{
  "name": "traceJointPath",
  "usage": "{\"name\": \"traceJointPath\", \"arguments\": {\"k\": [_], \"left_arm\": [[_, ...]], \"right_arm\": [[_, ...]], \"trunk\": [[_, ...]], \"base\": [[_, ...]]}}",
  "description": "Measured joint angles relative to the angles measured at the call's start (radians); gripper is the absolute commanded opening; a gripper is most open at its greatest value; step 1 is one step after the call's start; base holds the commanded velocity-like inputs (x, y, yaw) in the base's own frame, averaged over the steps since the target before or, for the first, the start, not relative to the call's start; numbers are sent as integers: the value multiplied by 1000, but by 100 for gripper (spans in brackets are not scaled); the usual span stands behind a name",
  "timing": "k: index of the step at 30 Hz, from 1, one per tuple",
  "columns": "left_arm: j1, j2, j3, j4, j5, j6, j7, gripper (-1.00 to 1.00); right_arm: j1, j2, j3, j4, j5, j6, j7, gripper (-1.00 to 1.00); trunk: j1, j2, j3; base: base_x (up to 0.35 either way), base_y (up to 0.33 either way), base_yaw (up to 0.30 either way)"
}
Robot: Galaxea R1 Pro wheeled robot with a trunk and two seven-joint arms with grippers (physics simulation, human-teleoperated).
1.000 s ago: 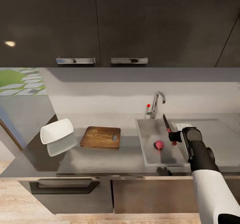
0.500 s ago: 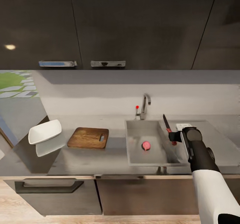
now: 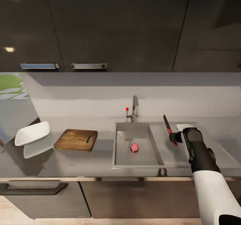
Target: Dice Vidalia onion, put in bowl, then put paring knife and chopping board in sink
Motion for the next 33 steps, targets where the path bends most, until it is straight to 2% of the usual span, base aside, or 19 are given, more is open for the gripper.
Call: {"name": "traceJointPath", "arguments": {"k": [13,21,25,27,31,32,33], "left_arm": [[0,0,0,0,0,0,0,100],[1,0,0,0,0,0,0,100],[1,10,-1,0,0,0,0,100],[1,20,-1,0,0,0,2,100],[0,63,-1,-26,-1,0,9,100],[0,104,0,-86,-1,3,11,100],[1,119,0,-106,0,3,11,100]], "right_arm": [[0,0,1,0,0,0,0,-100],[0,0,1,0,0,0,0,-100],[0,0,1,0,0,0,0,-100],[0,0,1,0,0,0,0,-100],[0,0,1,0,0,0,0,-100],[0,0,1,0,0,0,0,-100],[0,0,1,0,0,0,0,-100]], "trunk": [[0,0,9],[0,0,13],[0,0,13],[0,0,13],[0,0,13],[0,0,13],[0,0,13]], "base": [[0,-271,0],[0,-188,0],[0,-41,0],[0,-14,0],[0,-5,0],[0,-2,0],[0,0,0]]}}
